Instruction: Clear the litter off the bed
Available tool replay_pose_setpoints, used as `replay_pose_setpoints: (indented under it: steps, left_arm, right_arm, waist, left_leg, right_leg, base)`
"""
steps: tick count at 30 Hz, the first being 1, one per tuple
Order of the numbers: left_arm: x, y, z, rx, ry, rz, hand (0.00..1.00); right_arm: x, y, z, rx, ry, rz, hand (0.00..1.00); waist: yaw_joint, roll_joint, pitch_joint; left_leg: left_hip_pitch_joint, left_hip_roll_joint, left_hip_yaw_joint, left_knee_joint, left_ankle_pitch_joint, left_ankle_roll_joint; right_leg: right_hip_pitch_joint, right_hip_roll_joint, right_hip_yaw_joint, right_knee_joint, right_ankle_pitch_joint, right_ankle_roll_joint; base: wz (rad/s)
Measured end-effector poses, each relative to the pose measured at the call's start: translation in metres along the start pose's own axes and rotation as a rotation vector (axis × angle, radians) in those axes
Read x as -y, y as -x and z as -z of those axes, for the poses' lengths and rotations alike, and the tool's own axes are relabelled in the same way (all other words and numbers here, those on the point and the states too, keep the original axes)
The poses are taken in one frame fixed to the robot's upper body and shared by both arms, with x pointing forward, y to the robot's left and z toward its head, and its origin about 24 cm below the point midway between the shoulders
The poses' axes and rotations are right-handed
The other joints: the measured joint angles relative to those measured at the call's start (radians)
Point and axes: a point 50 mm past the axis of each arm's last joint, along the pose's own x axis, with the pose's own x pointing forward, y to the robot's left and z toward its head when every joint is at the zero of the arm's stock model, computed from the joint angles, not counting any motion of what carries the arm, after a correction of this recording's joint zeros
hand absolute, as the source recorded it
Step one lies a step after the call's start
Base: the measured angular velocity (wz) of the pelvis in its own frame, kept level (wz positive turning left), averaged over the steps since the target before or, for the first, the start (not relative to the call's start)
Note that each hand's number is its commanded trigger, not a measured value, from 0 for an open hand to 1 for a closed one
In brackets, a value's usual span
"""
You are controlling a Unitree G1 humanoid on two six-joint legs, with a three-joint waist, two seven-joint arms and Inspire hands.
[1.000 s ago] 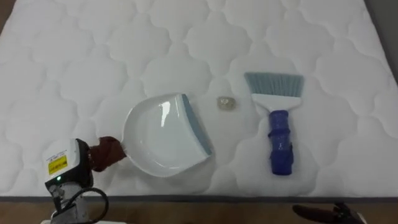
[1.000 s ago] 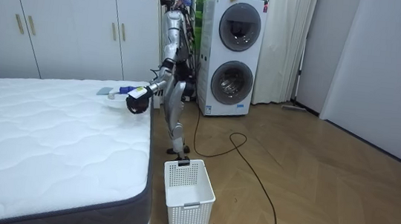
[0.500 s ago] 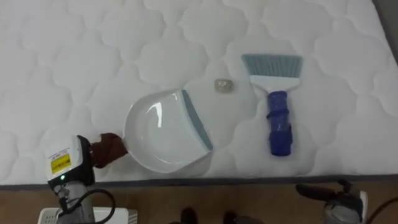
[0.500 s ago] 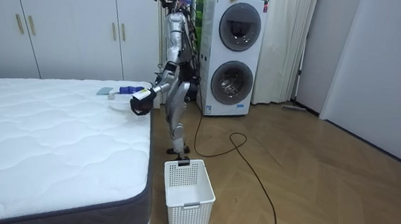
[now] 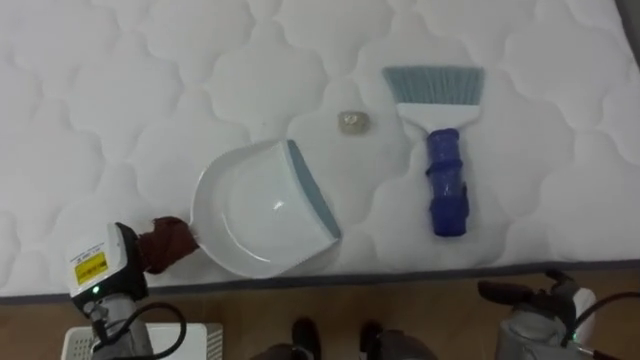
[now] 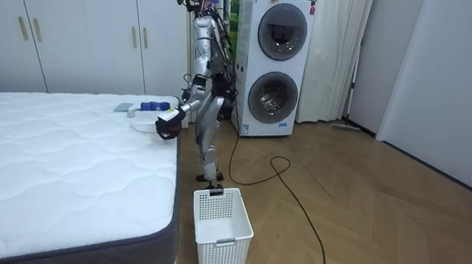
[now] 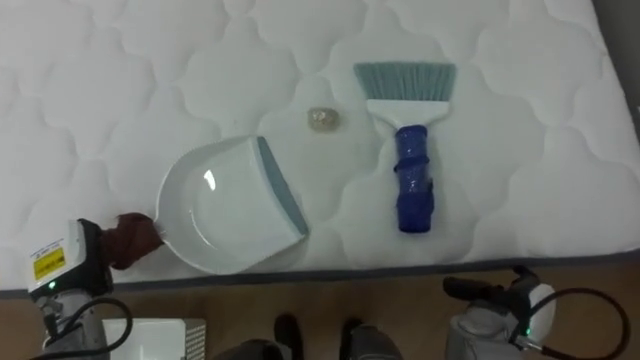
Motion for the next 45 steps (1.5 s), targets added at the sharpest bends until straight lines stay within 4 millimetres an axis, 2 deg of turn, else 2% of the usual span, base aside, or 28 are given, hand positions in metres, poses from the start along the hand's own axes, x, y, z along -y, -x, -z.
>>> replay_pose_setpoints:
  steps: [6, 7, 8, 9, 10, 12, 13, 15, 19, 26, 34, 36, 37, 40, 45]
  left_arm:
    - [-0.001, -0.002, -0.001, -0.004, -0.015, -0.006, 1.0]
    - [-0.001, -0.003, 0.0, -0.009, -0.021, -0.004, 1.0]
    - [-0.002, -0.003, 0.0, -0.011, -0.023, -0.006, 1.0]
    - [-0.002, -0.004, -0.001, -0.01, -0.024, -0.008, 1.0]
    - [-0.003, -0.005, -0.002, -0.006, -0.026, -0.011, 1.0]
    - [-0.003, -0.006, -0.006, 0.013, -0.035, -0.011, 1.0]
    - [-0.002, -0.004, -0.006, 0.025, -0.05, -0.002, 1.0]
    - [0.0, -0.002, -0.008, 0.049, -0.072, 0.01, 1.0]
    - [-0.001, -0.003, -0.009, 0.052, -0.079, 0.007, 1.0]
    - [-0.002, -0.006, -0.011, 0.056, -0.073, 0.003, 1.0]
    - [-0.002, -0.007, -0.011, 0.046, -0.083, 0.024, 1.0]
    - [-0.002, -0.006, -0.011, 0.045, -0.086, 0.025, 1.0]
    - [-0.001, -0.006, -0.012, 0.046, -0.086, 0.03, 1.0]
    - [0.0, -0.005, -0.013, 0.054, -0.09, 0.043, 1.0]
    - [0.002, -0.005, -0.013, 0.054, -0.091, 0.066, 1.0]
  right_arm:
    - [-0.004, 0.009, -0.01, 0.05, 0.009, 0.058, 0.0]
    - [-0.005, 0.012, -0.019, 0.116, 0.014, 0.078, 0.0]
    - [-0.005, 0.015, -0.04, 0.248, 0.002, 0.103, 0.0]
    - [-0.006, 0.017, -0.053, 0.317, -0.009, 0.114, 0.0]
    - [-0.007, 0.019, -0.079, 0.451, -0.023, 0.132, 0.0]
    - [-0.007, 0.025, -0.109, 0.621, -0.029, 0.15, 0.0]
    - [-0.008, 0.028, -0.12, 0.694, -0.032, 0.156, 0.0]
    - [-0.008, 0.031, -0.124, 0.754, -0.024, 0.157, 0.0]
    - [-0.014, 0.034, -0.116, 0.794, 0.048, 0.102, 0.0]
    - [-0.02, 0.035, -0.111, 0.814, 0.107, 0.047, 0.0]
    - [-0.029, 0.044, -0.109, 0.896, 0.169, 0.014, 0.0]
    - [-0.03, 0.045, -0.109, 0.903, 0.18, 0.004, 0.0]
    - [-0.03, 0.045, -0.109, 0.906, 0.187, 0.0, 0.0]
    - [-0.032, 0.041, -0.103, 0.886, 0.221, -0.029, 0.0]
    - [-0.033, 0.033, -0.092, 0.798, 0.245, -0.088, 0.0]
  waist:
    - [0.005, -0.007, 0.0044]
    - [0.005, -0.008, 0.0048]
    - [0.005, -0.008, 0.0049]
    - [0.004, -0.008, 0.0048]
    - [0.003, -0.008, 0.0047]
    - [0.003, -0.009, 0.0038]
    - [0.006, -0.01, 0.0028]
    - [0.012, -0.01, 0.0007]
    - [0.033, -0.007, -0.0034]
    - [0.041, -0.007, -0.0036]
    - [0.054, -0.006, -0.0035]
    - [0.055, -0.001, -0.004]
    - [0.054, 0.006, -0.0072]
    - [0.054, 0.016, -0.0135]
    - [0.055, 0.016, -0.0133]
  left_leg:
    - [-0.019, -0.004, 0.0, 0.02, 0.0, 0.0]
    - [-0.019, -0.003, -0.001, 0.025, 0.0, 0.0]
    - [-0.018, -0.002, -0.001, 0.027, 0.0, 0.0]
    - [-0.018, -0.002, -0.003, 0.027, 0.0, 0.0]
    - [-0.016, -0.001, -0.011, 0.028, 0.0, 0.0]
    - [-0.008, 0.0, -0.032, 0.028, 0.002, -0.002]
    - [0.004, 0.001, -0.044, 0.024, 0.002, -0.003]
    - [0.022, 0.0, -0.068, 0.013, 0.002, -0.004]
    - [0.039, -0.006, -0.084, -0.001, 0.003, -0.005]
    - [0.049, -0.008, -0.084, -0.007, 0.003, -0.005]
    - [0.058, 0.0, -0.088, -0.007, 0.002, -0.006]
    - [0.058, 0.0, -0.091, -0.007, 0.003, -0.006]
    - [0.057, 0.0, -0.094, -0.008, 0.003, -0.006]
    - [0.063, -0.004, -0.095, -0.016, 0.005, -0.003]
    - [0.066, -0.006, -0.096, -0.02, 0.005, -0.003]
  right_leg:
    - [-0.027, -0.007, 0.009, 0.027, -0.001, 0.001]
    - [-0.027, -0.007, 0.009, 0.029, -0.002, 0.0]
    - [-0.027, -0.007, 0.008, 0.029, -0.002, 0.0]
    - [-0.027, -0.007, 0.007, 0.029, -0.002, 0.0]
    - [-0.021, -0.006, -0.001, 0.027, -0.002, -0.001]
    - [0.003, -0.005, -0.023, 0.012, 0.001, -0.004]
    - [0.026, -0.004, -0.039, -0.001, 0.002, -0.005]
    - [0.062, -0.003, -0.064, -0.026, 0.004, -0.005]
    - [0.092, -0.004, -0.083, -0.053, 0.012, -0.002]
    - [0.108, -0.009, -0.1, -0.056, 0.011, 0.0]
    - [0.125, -0.001, -0.107, -0.072, 0.017, -0.005]
    - [0.129, 0.0, -0.112, -0.078, 0.017, -0.005]
    - [0.132, -0.001, -0.117, -0.085, 0.018, -0.003]
    - [0.138, -0.006, -0.122, -0.088, 0.021, 0.001]
    - [0.138, -0.007, -0.125, -0.084, 0.021, 0.001]
  base:
    - [-0.05]
    - [-0.12]
    - [-0.08]
    - [0.0]
    - [0.1]
    - [0.26]
    - [0.3]
    - [0.3]
    - [0.15]
    - [0.05]
    - [0.0]
    - [0.02]
    - [0.05]
    - [0.05]
    - [0.0]
